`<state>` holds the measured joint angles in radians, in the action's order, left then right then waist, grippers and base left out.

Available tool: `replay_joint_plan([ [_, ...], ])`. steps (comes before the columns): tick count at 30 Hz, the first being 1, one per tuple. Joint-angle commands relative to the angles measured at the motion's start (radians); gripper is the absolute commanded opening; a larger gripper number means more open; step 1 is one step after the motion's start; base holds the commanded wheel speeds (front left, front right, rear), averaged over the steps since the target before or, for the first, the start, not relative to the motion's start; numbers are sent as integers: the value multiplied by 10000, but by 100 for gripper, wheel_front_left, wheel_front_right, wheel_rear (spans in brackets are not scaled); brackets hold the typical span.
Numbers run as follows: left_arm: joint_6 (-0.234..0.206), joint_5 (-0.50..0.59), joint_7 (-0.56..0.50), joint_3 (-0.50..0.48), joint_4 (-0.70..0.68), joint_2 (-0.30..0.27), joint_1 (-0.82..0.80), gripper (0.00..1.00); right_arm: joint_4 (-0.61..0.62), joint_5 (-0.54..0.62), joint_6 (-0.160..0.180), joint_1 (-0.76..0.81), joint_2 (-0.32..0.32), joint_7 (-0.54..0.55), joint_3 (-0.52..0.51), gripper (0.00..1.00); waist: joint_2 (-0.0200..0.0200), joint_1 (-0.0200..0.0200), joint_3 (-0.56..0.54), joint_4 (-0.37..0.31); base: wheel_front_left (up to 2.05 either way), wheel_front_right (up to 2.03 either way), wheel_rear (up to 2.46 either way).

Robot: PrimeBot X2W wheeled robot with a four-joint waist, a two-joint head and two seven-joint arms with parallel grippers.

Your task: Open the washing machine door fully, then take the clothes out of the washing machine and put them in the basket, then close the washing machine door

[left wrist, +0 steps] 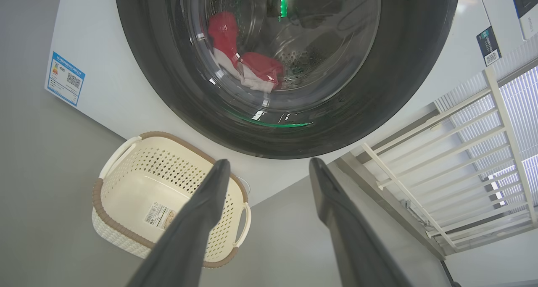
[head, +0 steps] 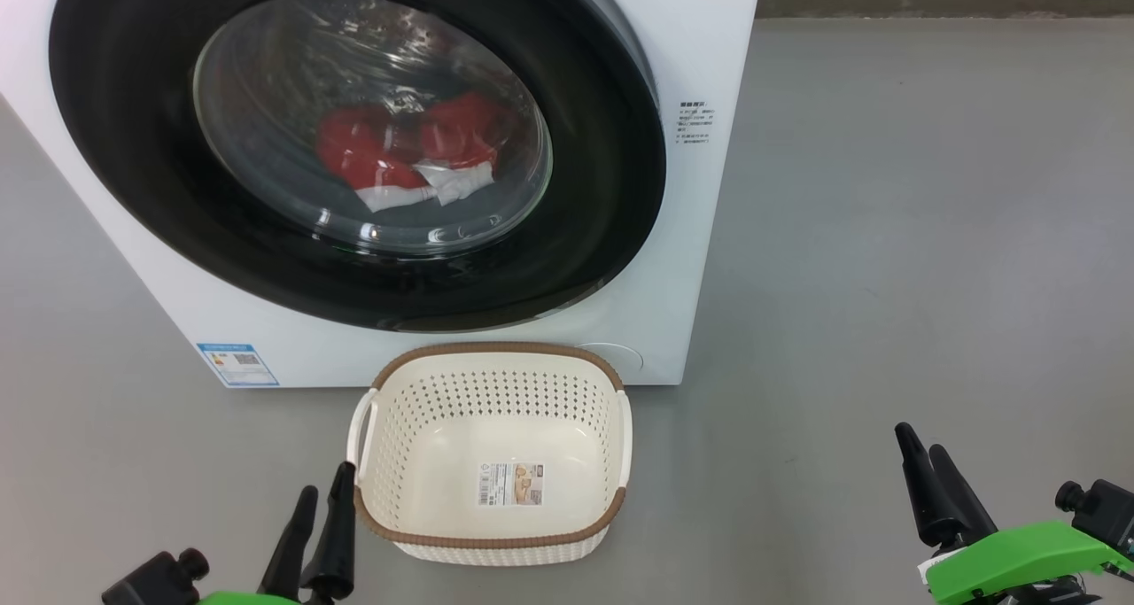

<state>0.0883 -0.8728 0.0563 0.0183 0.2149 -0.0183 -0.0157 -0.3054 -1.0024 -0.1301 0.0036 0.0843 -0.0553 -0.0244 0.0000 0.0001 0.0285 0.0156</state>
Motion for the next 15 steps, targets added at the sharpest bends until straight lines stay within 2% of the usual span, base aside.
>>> replay_joint_plan([
  [1,-44,418,183,-109,-325,-157,-41,100,304,351,-4,-75,187,-189,108,100,0,-1,3,-2,0,0,0],
  [15,-134,2012,564,26,-394,-190,32,100,289,1758,-4,42,271,-571,169,100,0,-1,-10,-17,0,0,0],
])
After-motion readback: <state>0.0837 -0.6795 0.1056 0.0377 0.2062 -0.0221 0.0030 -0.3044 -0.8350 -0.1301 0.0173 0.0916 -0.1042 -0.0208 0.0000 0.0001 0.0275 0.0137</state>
